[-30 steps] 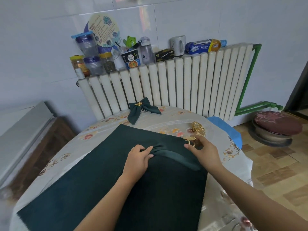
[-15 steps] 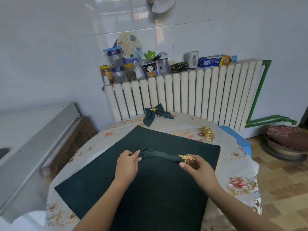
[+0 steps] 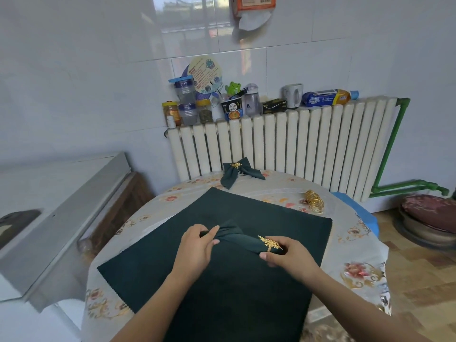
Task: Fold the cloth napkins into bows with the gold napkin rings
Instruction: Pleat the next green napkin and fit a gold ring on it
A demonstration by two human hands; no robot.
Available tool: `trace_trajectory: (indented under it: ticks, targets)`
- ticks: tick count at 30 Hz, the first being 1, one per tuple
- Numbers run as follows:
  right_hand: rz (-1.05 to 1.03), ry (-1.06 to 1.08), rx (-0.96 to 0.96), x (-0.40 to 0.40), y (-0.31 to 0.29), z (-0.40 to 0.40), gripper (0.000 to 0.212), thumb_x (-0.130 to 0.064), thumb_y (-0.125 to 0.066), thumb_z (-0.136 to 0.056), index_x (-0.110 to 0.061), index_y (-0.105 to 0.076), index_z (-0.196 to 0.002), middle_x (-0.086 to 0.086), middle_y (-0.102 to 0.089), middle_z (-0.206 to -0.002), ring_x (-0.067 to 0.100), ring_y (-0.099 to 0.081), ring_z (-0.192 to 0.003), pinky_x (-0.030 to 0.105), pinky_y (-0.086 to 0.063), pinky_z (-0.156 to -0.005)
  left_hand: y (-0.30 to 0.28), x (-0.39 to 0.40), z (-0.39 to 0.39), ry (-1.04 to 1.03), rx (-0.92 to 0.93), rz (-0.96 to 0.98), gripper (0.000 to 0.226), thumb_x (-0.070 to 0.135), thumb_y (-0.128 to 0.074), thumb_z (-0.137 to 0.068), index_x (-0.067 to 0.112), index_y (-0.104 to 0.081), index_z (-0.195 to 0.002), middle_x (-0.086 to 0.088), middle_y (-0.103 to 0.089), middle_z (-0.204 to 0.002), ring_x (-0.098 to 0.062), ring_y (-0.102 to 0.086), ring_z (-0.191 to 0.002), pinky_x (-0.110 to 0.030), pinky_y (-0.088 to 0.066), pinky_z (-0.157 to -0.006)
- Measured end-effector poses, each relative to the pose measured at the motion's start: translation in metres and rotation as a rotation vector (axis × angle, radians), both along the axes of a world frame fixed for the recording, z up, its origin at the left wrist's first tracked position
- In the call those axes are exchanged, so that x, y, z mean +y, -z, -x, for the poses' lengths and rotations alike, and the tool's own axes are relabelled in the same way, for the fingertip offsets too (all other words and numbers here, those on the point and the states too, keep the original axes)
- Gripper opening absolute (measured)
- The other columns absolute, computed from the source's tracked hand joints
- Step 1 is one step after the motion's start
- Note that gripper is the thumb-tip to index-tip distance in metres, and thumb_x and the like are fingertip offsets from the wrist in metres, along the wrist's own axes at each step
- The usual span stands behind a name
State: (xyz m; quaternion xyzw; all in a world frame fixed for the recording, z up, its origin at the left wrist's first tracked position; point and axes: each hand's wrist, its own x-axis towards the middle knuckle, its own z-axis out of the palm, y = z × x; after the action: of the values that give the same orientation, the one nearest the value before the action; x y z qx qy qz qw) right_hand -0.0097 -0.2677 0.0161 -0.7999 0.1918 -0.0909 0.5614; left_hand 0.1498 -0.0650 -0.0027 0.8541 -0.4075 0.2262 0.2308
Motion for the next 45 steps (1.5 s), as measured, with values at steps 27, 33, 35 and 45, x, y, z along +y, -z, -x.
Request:
trace_trajectory:
  ticks: [27,33,35,45]
  targets:
    - [0.536,-0.210,0.179,0.011,-0.017,-0.002,0.051,-0.050,-0.068,-0.079,-0.029,-0.043,-0.118,-0.009,-0.059,-0.113,0.009,-0.058,-0.097,0.023,-0.049,-0.081,-0.004,-0.003,0.028,0.143,-0.057,-0.101,0.037,0.031,-0.045,-0.089,0.014,-0.069,-0.112,-0.005,-0.059,-0.087,-0.021,-0.057,-0.077,-0.029,-0.048,-0.067]
    - [0.712,-0.171,0.210,0.016,-0.003,-0.014,0.050,-0.050,-0.058,-0.086,-0.022,-0.038,-0.123,0.000,-0.060,-0.117,0.019,-0.057,-0.102,0.031,-0.048,-0.086,0.006,-0.012,0.036,0.206,0.040,-0.196,0.040,0.035,-0.044,-0.088,0.014,-0.070,-0.111,-0.004,-0.060,-0.087,-0.019,-0.058,-0.075,-0.026,-0.047,-0.064]
    - [0.574,-0.186,0.220,0.014,0.002,-0.018,0.052,-0.044,-0.061,-0.086,-0.021,-0.038,-0.127,0.001,-0.056,-0.123,0.017,-0.055,-0.107,0.030,-0.046,-0.092,0.008,-0.011,0.036,0.227,0.120,-0.205,0.042,0.038,-0.043,-0.089,0.015,-0.068,-0.115,-0.003,-0.059,-0.091,-0.017,-0.056,-0.079,-0.023,-0.044,-0.068]
    - [0.336,-0.184,0.185,0.011,0.040,-0.012,0.049,-0.034,-0.067,-0.084,-0.026,-0.049,-0.128,-0.006,-0.053,-0.125,0.009,-0.047,-0.115,0.021,-0.038,-0.093,0.030,-0.010,0.050,0.178,0.379,-0.363,0.047,0.024,-0.048,-0.097,0.013,-0.040,-0.142,-0.003,-0.041,-0.139,-0.018,-0.037,-0.130,-0.019,-0.026,-0.109]
